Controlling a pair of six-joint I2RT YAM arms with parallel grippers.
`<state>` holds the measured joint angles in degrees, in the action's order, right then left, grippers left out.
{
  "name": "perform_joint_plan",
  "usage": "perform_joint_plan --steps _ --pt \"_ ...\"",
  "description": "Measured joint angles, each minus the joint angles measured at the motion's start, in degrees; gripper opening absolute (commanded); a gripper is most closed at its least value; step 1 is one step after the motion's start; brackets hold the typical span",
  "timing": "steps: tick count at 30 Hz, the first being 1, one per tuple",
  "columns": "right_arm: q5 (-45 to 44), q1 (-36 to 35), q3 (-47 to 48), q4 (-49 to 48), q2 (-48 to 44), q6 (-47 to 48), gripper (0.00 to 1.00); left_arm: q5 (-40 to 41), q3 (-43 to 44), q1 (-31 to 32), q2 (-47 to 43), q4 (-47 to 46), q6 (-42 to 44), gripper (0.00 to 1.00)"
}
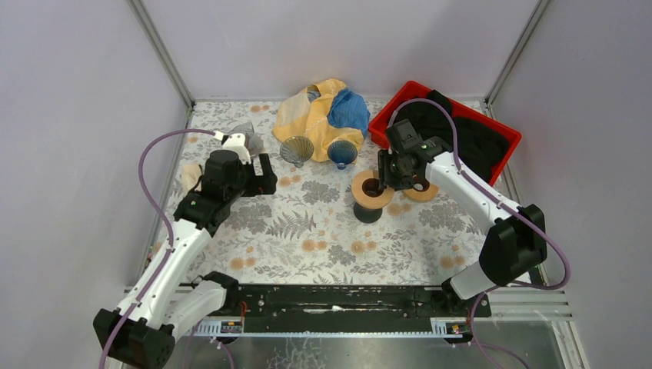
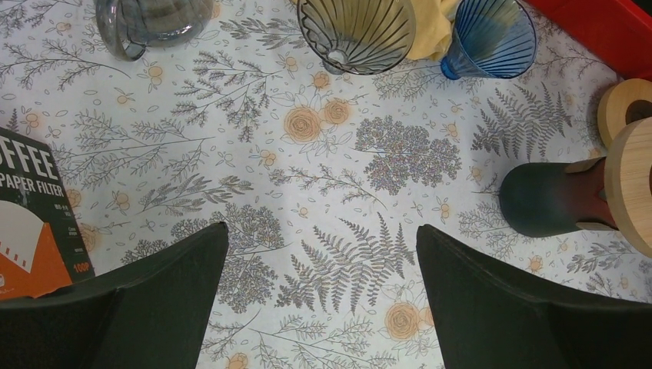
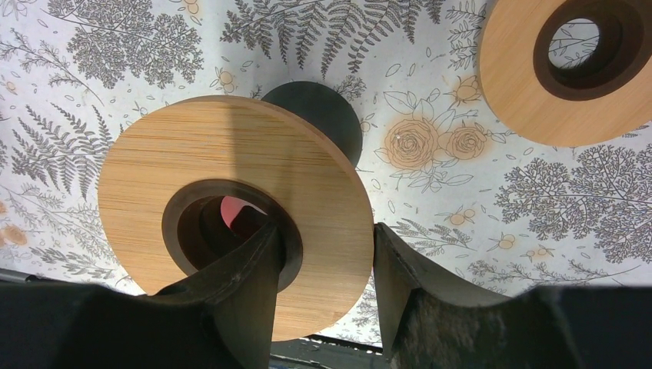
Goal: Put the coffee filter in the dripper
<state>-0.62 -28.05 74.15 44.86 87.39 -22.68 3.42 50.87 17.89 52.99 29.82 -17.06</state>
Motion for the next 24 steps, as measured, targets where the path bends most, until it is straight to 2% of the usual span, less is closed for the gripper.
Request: perform_joint_plan --steps 24 --pt "-1.9 -0.5 0.0 -0.7 0.5 0.1 0.41 -0.7 0.0 -0.3 0.2 -0.7 0.0 1.0"
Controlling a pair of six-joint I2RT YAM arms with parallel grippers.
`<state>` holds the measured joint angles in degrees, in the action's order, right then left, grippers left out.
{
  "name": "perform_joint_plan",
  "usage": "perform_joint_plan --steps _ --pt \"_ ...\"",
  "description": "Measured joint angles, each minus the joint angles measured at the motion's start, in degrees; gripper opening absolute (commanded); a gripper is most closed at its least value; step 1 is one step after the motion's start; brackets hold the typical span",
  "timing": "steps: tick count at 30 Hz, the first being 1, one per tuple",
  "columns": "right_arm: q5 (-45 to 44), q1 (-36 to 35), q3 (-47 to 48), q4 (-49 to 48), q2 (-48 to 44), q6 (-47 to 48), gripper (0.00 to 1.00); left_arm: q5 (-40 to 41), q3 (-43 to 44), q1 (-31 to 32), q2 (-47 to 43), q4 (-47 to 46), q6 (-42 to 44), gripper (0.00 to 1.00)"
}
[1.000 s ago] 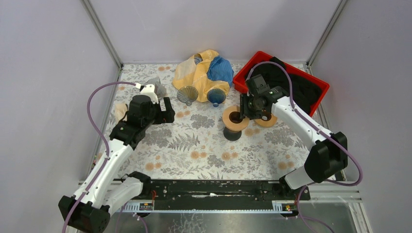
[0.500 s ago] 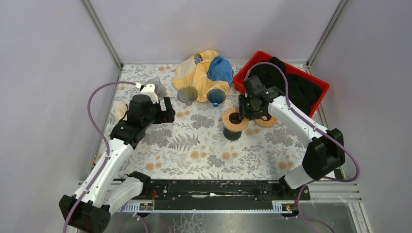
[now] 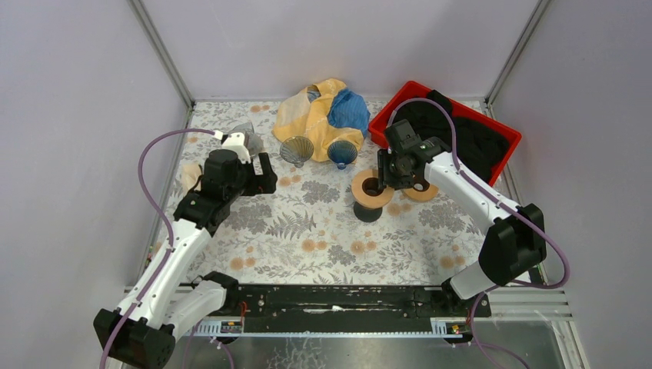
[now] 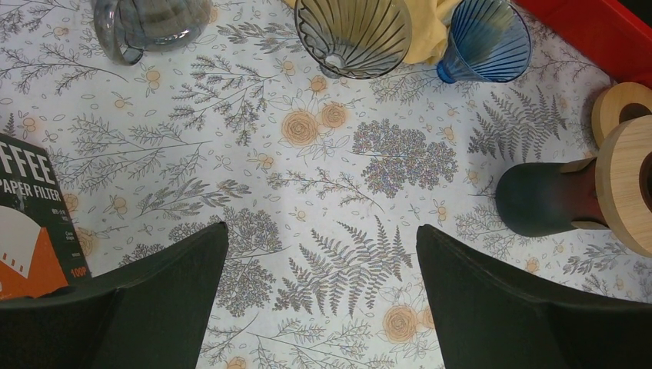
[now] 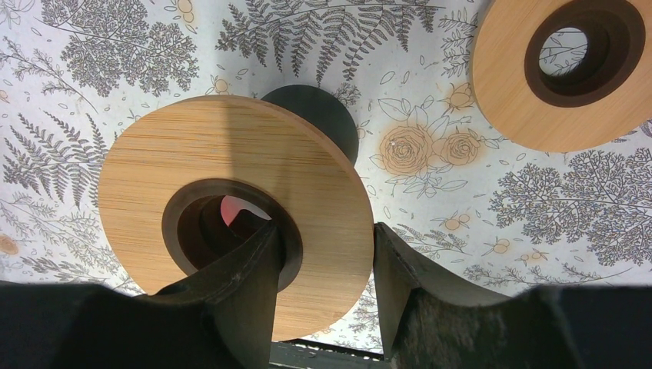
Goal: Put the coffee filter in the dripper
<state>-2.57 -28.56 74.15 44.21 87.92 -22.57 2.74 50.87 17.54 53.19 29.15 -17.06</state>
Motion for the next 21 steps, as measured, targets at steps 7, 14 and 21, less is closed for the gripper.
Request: perform_joint_plan --steps 7,14,21 --pt "0.0 -0.3 0.0 -0.5 -0.1 -0.2 0.42 -0.3 0.0 -0.3 0.0 0.0 0.0 1.0" --pt "-1.2 -0.7 -0.1 -1.2 -0.1 -0.3 0.43 -0.6 0.0 -0.3 0.2 0.0 0.0 1.0" --pt "-1.6 -0.7 -0.5 -1.6 -0.1 -0.4 0.58 -1.0 0.0 -0.4 0.3 0.0 0.0 1.0"
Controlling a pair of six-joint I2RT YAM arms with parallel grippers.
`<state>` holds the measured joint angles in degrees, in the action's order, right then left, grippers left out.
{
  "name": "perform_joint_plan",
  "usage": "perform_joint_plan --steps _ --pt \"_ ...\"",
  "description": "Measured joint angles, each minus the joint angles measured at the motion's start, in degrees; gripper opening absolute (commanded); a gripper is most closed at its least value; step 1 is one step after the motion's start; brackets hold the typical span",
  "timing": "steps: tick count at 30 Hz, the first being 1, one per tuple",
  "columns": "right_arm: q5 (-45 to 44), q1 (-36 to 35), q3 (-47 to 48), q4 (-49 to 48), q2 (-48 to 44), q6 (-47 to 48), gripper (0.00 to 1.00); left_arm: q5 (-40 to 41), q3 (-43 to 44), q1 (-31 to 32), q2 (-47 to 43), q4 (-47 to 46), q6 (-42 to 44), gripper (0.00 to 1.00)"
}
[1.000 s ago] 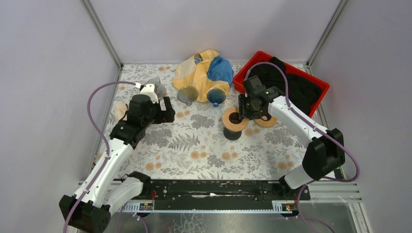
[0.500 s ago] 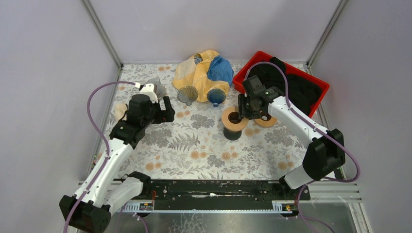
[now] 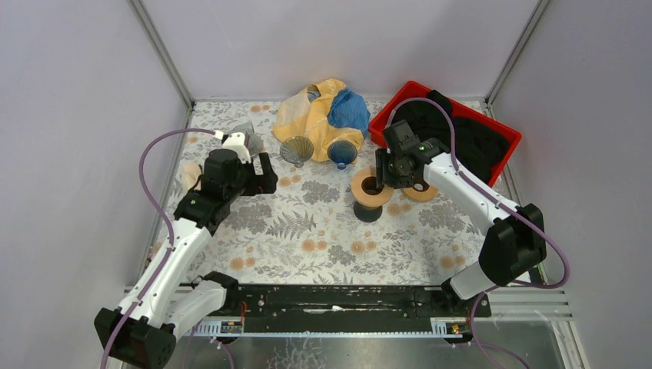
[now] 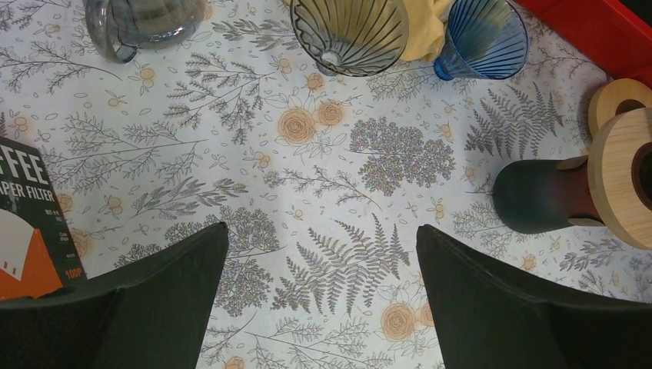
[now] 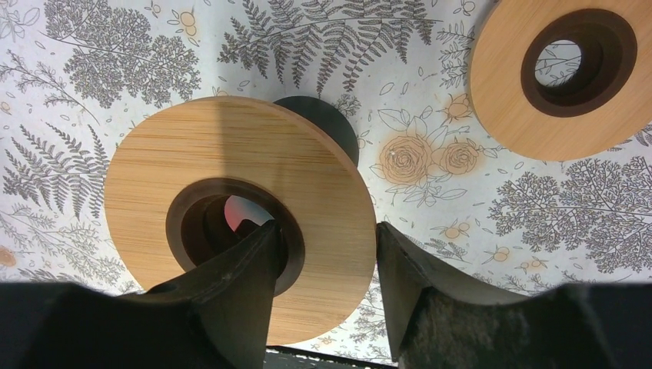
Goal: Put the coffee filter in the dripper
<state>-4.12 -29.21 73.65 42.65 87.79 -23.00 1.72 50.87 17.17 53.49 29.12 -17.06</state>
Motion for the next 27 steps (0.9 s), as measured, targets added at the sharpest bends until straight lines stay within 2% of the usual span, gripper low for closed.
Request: perform_joint_plan --steps 4,27 --pt "0.1 0.0 0.0 -0.5 0.0 0.0 0.62 -0.3 0.0 0.0 0.1 0.0 0.0 1.0" --pt "2.3 0.0 -0.1 -1.9 -1.0 -0.2 0.63 -1.4 0.0 -0.5 0.7 0.0 0.0 1.0"
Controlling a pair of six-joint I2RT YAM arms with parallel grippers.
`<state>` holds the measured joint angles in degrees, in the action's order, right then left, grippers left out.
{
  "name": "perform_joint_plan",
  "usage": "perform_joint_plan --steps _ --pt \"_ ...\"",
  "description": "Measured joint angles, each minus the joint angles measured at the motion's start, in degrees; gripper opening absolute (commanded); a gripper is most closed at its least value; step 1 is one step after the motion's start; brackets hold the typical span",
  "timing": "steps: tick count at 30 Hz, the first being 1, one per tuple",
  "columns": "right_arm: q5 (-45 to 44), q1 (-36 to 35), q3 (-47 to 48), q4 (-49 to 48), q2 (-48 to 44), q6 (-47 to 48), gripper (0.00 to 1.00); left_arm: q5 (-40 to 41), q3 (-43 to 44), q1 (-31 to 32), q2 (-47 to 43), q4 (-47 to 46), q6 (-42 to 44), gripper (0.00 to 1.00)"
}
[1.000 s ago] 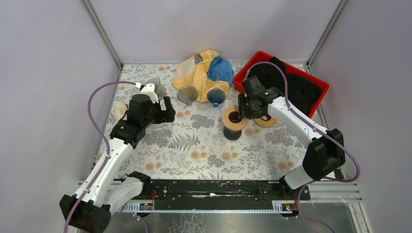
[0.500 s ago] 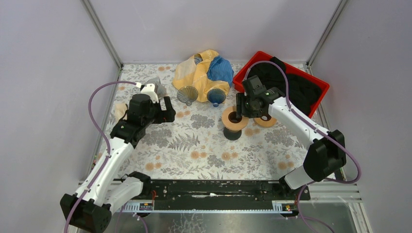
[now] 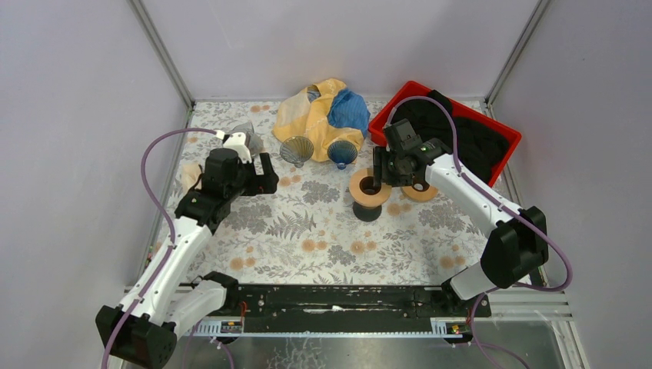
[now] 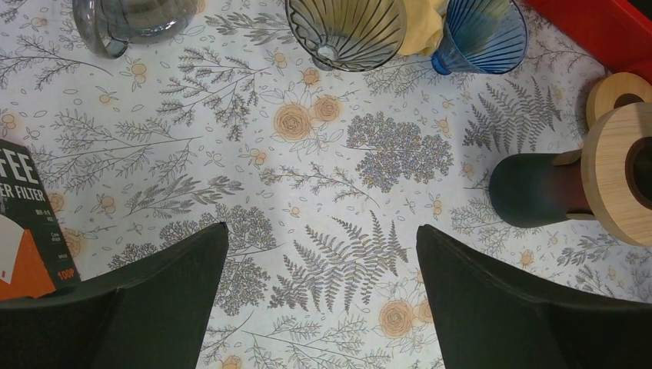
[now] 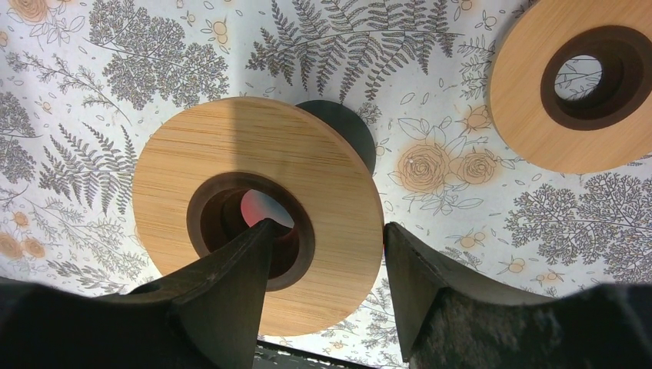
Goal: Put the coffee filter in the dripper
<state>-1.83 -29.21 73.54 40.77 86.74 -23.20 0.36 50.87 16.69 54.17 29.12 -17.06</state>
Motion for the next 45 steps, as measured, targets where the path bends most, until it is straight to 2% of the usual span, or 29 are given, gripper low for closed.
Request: perform_joint_plan --steps 8,23,33,45 --pt "1.0 0.0 0.0 -0.9 0.0 0.0 0.65 -0.5 0.0 -0.2 0.6 0.0 0.0 1.0" --pt "-2.4 0.0 1.3 -1.7 -5.3 2.2 0.78 -1.6 0.0 -0.4 0.9 0.0 -0.3 1.0" --pt "-2.8 0.5 9.2 -5.0 2.7 6.1 0.78 -1.6 0.0 -0.4 0.8 0.0 -0.3 1.0" --pt "6.6 5.5 12.4 -12.7 14.8 5.8 0.71 -1.6 0.0 -1.2 0.4 0.0 -0.3 1.0"
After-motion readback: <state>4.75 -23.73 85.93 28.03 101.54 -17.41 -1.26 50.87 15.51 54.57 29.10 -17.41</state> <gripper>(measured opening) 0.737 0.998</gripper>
